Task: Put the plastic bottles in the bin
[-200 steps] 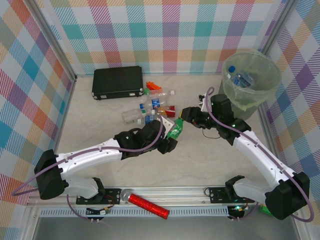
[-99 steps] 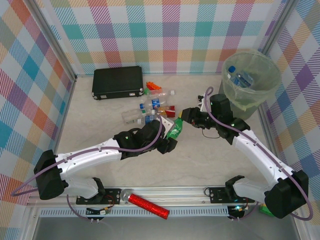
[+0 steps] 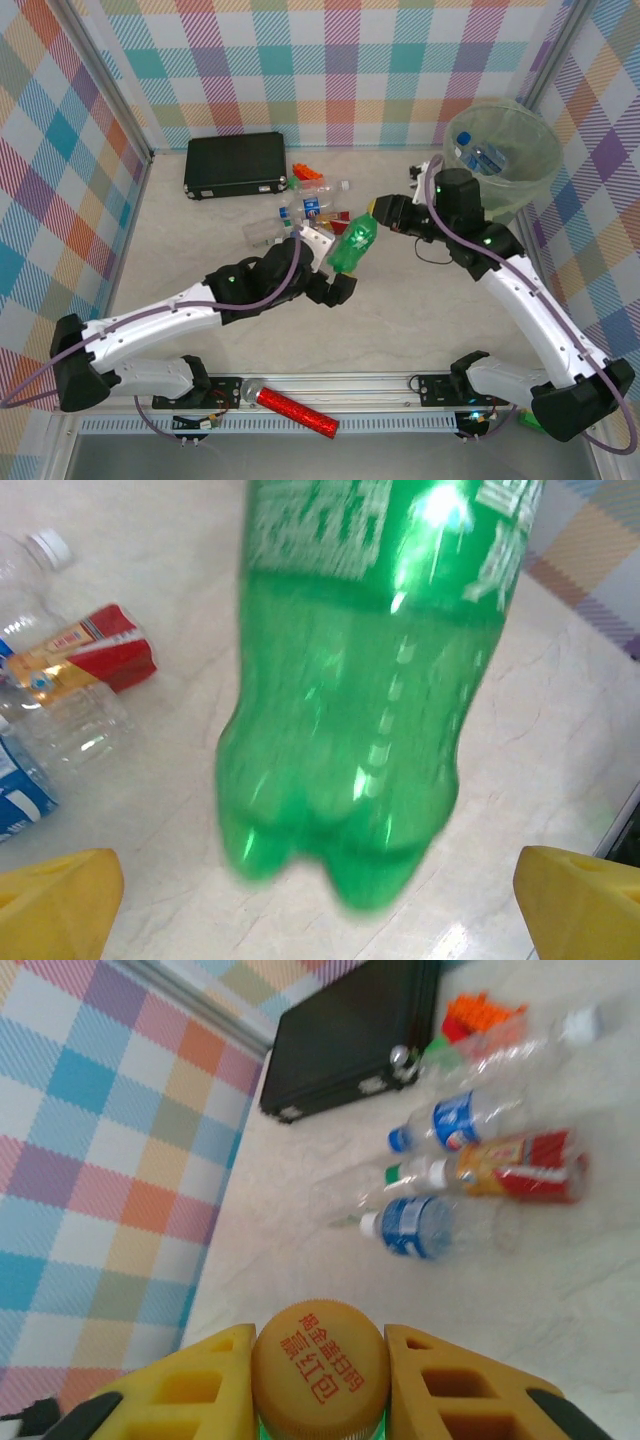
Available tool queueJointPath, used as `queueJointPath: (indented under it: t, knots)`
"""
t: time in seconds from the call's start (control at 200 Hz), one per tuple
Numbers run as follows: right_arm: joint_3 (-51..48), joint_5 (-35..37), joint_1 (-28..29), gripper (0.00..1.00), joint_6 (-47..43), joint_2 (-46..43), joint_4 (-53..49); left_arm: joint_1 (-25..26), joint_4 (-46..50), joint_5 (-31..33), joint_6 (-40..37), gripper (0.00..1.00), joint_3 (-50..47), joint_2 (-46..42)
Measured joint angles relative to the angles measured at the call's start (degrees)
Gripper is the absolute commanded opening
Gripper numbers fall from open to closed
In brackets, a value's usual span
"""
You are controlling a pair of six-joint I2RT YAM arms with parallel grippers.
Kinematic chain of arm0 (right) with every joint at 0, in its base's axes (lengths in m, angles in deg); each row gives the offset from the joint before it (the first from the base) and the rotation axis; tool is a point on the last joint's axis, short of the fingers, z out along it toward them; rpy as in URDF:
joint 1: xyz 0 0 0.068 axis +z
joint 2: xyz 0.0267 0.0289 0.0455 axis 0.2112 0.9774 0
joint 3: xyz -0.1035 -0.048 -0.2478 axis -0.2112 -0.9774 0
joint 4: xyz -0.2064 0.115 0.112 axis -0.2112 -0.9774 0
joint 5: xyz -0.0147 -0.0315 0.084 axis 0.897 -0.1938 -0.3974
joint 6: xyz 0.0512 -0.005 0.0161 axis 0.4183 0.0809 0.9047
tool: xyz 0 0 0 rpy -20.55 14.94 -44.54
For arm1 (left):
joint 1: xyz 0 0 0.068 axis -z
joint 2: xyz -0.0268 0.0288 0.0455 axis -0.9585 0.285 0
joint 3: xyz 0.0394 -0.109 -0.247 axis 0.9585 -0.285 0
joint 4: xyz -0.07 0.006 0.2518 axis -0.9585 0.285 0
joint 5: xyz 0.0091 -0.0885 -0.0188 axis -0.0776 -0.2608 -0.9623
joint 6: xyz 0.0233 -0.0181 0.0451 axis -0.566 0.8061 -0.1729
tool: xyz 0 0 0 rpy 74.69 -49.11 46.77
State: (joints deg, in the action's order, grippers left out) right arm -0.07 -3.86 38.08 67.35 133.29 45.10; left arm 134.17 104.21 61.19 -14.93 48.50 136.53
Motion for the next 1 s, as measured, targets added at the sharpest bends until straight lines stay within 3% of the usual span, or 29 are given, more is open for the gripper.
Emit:
queueJointPath:
  t: [0.115,0.575,0.805,1.0]
  knots:
    - [6.51,5.60,-1.14,0.28,-4.26,0.15,-4.74,0.00,0.39,1.31,0.22,1.00,-0.02,-3.23]
    - [32.39,28.83,-5.01,0.27,-22.60,8.04,-15.91,0.00,0.33,4.00,1.97,1.00,-6.05,-13.51]
    - [36.65,44.22,-6.19,0.28,-34.75,11.39,-12.90,0.00,0.42,3.58,2.73,1.00,-8.72,-16.20]
    - [36.68,52.06,-9.79,0.28,-44.02,14.58,-6.08,0.00,0.55,2.47,2.78,1.00,-8.83,-18.32]
